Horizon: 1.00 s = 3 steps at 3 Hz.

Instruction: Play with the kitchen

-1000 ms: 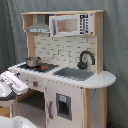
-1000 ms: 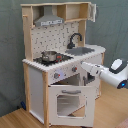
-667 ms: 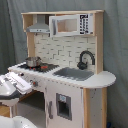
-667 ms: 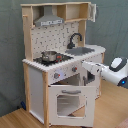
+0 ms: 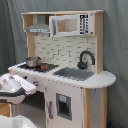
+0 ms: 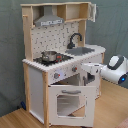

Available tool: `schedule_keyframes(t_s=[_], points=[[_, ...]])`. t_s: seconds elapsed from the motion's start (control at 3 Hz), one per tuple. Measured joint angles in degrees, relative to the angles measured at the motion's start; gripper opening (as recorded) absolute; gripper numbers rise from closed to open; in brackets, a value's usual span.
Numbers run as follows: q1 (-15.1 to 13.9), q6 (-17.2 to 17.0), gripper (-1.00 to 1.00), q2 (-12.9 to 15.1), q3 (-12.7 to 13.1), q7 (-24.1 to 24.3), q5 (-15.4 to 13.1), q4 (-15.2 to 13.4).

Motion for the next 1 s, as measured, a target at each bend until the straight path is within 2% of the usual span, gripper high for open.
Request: schedule_keyframes(t_s=[0.33, 0.67, 1.0], points=[[-2.89, 4.66, 1.0, 0.01, 0.19, 0.0, -1.88, 0.0], [-5.63, 9.0, 1.0, 0.11, 1.42, 0.0, -4.43, 0.71], [-8.68, 12.23, 1.0, 0.11, 2.54, -0.21, -7.15, 3.23]])
